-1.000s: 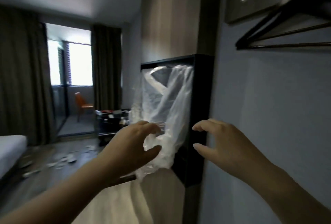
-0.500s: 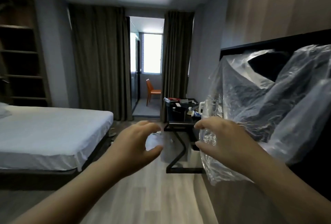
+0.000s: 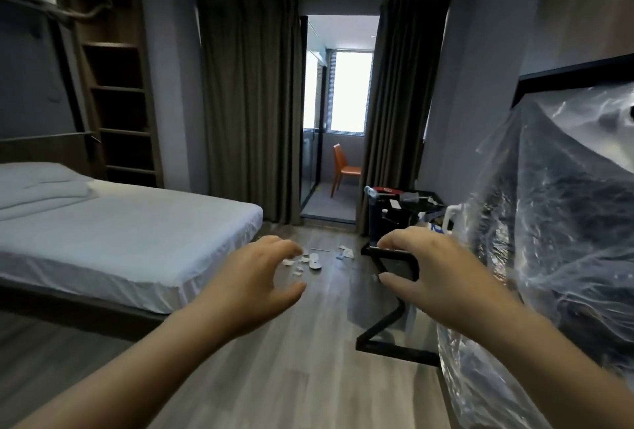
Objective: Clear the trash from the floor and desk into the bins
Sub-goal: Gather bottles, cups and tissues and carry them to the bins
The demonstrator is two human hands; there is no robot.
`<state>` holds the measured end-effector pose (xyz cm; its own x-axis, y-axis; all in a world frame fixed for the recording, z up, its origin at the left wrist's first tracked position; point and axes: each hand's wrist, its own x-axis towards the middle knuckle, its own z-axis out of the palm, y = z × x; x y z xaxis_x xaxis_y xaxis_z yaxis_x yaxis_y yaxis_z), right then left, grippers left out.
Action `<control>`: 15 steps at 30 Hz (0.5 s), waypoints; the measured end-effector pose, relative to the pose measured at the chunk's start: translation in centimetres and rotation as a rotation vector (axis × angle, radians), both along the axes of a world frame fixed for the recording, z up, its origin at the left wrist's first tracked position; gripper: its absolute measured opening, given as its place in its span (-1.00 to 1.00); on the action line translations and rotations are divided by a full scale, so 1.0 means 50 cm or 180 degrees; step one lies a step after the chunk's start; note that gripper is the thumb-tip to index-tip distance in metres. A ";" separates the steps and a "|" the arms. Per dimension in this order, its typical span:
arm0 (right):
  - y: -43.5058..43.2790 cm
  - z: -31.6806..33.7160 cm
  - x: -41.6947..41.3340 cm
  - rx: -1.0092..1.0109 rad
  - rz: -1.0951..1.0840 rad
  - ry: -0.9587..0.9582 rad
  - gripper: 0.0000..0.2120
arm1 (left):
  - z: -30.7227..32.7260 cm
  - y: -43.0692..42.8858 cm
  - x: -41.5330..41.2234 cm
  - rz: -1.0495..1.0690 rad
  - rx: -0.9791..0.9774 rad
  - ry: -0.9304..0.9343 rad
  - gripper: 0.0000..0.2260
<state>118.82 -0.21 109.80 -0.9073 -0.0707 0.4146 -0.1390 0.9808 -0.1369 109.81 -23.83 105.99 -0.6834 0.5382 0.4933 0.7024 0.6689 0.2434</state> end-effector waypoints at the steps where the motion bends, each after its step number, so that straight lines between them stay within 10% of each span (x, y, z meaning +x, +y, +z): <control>1: 0.011 -0.008 -0.030 -0.0017 0.0035 -0.0054 -0.62 | -0.009 0.006 -0.024 0.0040 -0.0031 -0.0039 -0.60; 15: 0.017 -0.115 -0.507 0.0004 0.0265 -0.0367 -0.63 | -0.137 -0.011 -0.457 0.0336 -0.0083 -0.0476 -0.60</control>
<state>93.48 0.65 104.06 -0.9399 -0.1481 0.3076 -0.2032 0.9667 -0.1554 86.93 -24.36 99.16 -0.8015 0.4708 0.3688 0.5852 0.7444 0.3215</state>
